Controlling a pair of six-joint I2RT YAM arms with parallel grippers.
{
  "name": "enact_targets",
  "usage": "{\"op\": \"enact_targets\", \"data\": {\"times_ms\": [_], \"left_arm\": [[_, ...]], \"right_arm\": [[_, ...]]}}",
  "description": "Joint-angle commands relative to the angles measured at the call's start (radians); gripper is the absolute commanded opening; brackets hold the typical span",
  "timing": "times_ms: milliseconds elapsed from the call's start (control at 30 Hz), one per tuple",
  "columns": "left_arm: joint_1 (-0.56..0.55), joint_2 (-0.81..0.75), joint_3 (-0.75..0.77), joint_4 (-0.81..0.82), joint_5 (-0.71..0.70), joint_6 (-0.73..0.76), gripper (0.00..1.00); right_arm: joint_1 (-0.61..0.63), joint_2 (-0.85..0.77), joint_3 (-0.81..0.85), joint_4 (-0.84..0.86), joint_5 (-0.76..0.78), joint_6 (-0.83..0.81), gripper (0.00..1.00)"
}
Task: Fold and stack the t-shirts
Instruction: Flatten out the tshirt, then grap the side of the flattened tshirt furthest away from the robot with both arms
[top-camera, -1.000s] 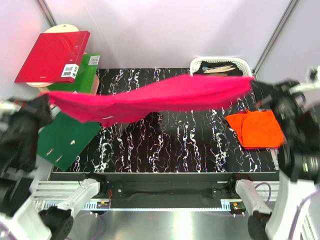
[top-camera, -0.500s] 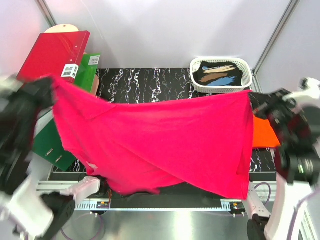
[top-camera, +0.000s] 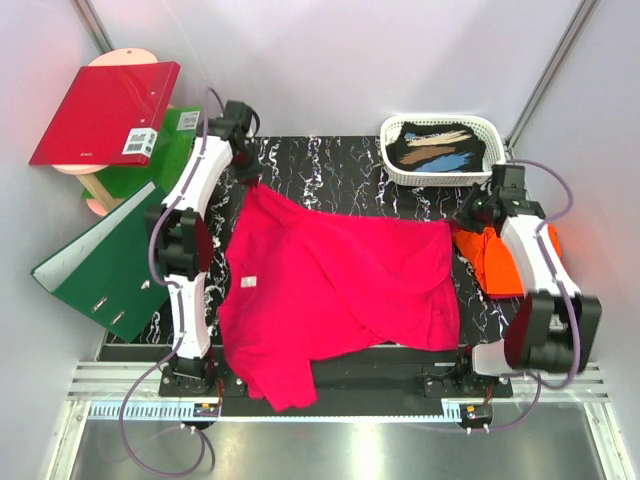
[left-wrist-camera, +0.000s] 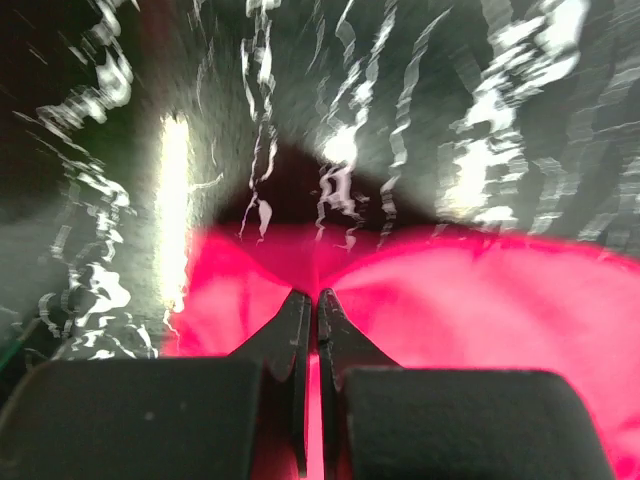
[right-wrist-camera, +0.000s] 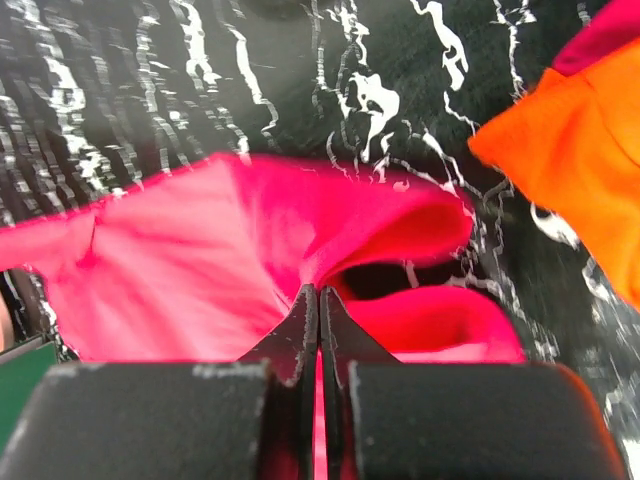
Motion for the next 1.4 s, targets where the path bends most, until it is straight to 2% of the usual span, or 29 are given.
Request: {"op": "enact_targets", "data": {"times_ms": [0,267,433,567,600,633,700,733,767,833,867,967,1133,1367], "left_arm": [[0.022,0.034,0.090,-0.003,0.038,-0.013,0.00],[0.077,0.070,0.193,-0.002,0.001,-0.030,0.00],[0.100,0.034,0.175,0.004,-0.016,-0.051,0.00],[0.100,-0.030,0.086,0.004,-0.028,-0.050,0.00],[0.100,-0.041,0.069,0.003,-0.028,-0.045,0.00],[0.100,-0.053,0.051,0.003,-0.028,-0.044,0.00],[0.102,-0.079,0.003,-0.002,-0.022,-0.039,0.00],[0.103,-0.082,-0.006,-0.002,-0.022,-0.039,0.00],[0.103,-0.085,-0.018,-0.005,-0.021,-0.038,0.00],[0.103,-0.082,-0.023,-0.014,-0.022,-0.036,0.00],[0.103,-0.078,-0.020,-0.016,-0.022,-0.036,0.00],[0.103,-0.075,-0.005,-0.019,-0.012,-0.041,0.00],[0.103,-0.078,-0.006,-0.026,-0.002,-0.042,0.00],[0.103,-0.107,-0.044,-0.036,-0.007,-0.031,0.00]], "right_arm": [[-0.003,0.157,0.073,0.157,-0.044,-0.022,0.00],[-0.003,0.451,0.338,0.186,-0.095,0.010,0.00],[-0.003,0.557,0.435,0.192,-0.095,0.021,0.00],[-0.003,0.670,0.564,0.031,-0.078,-0.005,0.00],[-0.003,0.679,0.570,-0.028,-0.046,0.000,0.00],[-0.003,0.697,0.576,-0.059,-0.031,0.000,0.05],[-0.003,0.726,0.599,-0.136,-0.003,-0.019,0.04],[-0.003,0.752,0.602,-0.150,-0.006,-0.028,0.08],[-0.005,0.762,0.607,-0.162,-0.018,-0.034,0.28],[-0.003,0.771,0.604,-0.179,-0.040,-0.027,0.54],[-0.003,0.766,0.596,-0.179,-0.046,-0.025,0.74],[-0.003,0.754,0.602,-0.172,-0.026,-0.019,0.92],[-0.003,0.806,0.664,-0.159,-0.003,-0.031,0.95],[-0.003,0.864,0.665,-0.041,-0.021,0.009,0.91]]}}
